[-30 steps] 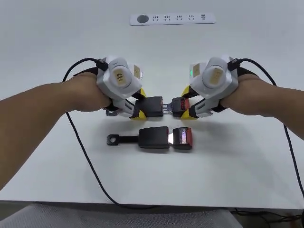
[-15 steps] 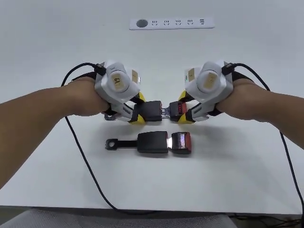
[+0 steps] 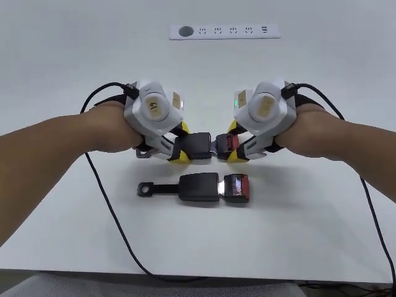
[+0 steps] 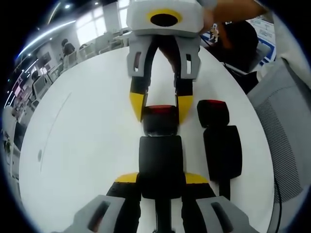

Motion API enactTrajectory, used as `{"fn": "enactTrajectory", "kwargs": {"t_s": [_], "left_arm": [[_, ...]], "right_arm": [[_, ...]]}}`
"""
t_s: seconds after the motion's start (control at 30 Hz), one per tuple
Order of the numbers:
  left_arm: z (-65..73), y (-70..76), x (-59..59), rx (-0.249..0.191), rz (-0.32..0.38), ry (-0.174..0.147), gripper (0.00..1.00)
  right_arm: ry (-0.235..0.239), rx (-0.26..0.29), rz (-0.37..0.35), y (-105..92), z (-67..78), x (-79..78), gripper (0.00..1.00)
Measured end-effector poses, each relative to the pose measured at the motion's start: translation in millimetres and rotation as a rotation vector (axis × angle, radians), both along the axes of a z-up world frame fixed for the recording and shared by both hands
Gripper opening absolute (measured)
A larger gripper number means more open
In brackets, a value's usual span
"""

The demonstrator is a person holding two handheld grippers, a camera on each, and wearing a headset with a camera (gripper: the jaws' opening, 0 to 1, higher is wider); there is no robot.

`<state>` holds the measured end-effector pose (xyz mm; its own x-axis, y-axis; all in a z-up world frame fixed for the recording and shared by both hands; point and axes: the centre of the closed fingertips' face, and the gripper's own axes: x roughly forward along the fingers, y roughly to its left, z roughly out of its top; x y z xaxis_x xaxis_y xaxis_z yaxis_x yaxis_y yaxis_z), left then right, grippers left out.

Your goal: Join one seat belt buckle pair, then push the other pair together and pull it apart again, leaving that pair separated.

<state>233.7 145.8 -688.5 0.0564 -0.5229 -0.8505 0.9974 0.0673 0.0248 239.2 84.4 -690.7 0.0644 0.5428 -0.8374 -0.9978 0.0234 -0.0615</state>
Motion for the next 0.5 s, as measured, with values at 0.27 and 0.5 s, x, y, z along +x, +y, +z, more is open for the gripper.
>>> {"fn": "enactTrajectory", "kwargs": {"t_s": [0.27, 0.5], "left_arm": [[-1.5, 0.4, 1.4, 0.004, 0.0, 0.004, 0.32], [-2.4, 0.7, 1.1, 0.004, 0.008, 0.002, 0.32]], "right_arm": [[-0.001, -0.006, -0.007, 0.1, -1.6, 0.2, 0.32], [-0.006, -0.007, -0.004, 0.5, -0.6, 0.3, 0.32]]}}
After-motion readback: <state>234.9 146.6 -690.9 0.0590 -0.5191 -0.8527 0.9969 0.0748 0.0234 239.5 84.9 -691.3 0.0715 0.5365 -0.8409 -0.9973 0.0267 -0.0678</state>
